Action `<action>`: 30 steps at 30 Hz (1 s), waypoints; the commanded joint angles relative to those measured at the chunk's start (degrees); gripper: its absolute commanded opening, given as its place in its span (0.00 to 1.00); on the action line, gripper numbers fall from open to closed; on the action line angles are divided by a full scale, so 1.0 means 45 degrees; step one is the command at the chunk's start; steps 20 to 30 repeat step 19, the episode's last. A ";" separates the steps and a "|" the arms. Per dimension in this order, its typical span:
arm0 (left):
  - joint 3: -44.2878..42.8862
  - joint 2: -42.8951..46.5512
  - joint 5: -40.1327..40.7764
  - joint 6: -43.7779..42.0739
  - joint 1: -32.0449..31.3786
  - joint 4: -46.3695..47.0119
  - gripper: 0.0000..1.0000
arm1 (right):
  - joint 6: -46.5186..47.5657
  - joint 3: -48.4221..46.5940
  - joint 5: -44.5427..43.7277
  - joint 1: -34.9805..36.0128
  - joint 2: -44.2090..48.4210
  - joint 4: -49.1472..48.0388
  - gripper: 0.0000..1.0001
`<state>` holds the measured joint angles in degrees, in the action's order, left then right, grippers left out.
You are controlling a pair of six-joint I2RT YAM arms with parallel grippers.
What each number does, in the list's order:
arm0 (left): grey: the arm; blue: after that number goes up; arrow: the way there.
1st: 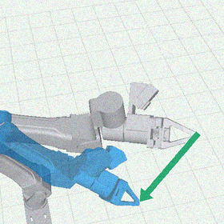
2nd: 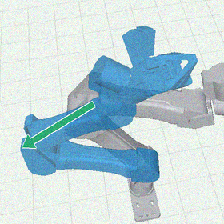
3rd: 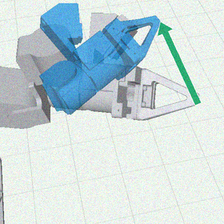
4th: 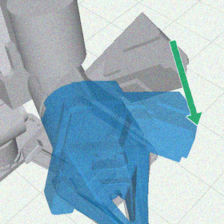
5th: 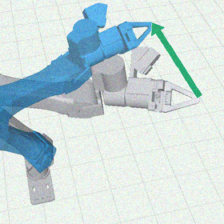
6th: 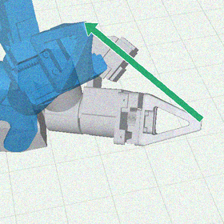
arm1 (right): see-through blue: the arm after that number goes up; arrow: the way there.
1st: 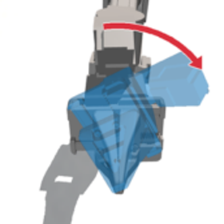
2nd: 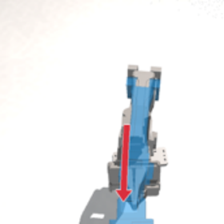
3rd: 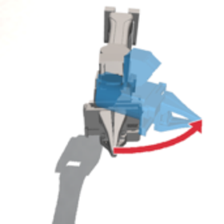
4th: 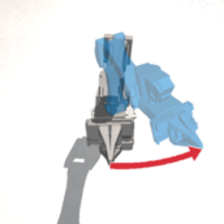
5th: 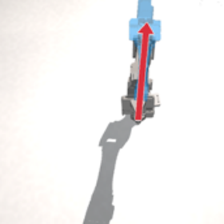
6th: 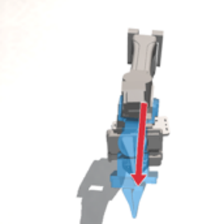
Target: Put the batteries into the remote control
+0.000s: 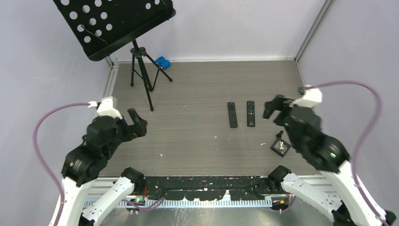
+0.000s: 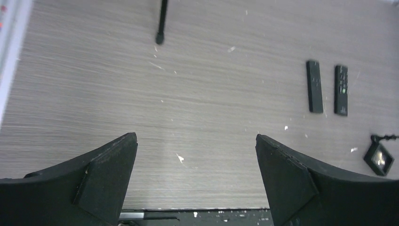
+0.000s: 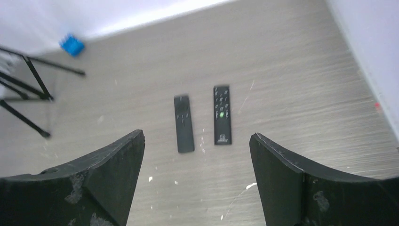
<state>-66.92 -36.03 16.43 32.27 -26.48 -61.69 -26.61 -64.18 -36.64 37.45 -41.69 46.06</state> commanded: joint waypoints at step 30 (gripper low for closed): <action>-0.2948 0.1333 0.0985 -0.2369 0.0064 -0.1020 1.00 | 0.2152 -0.3985 -0.4307 0.0027 0.4245 0.2145 0.89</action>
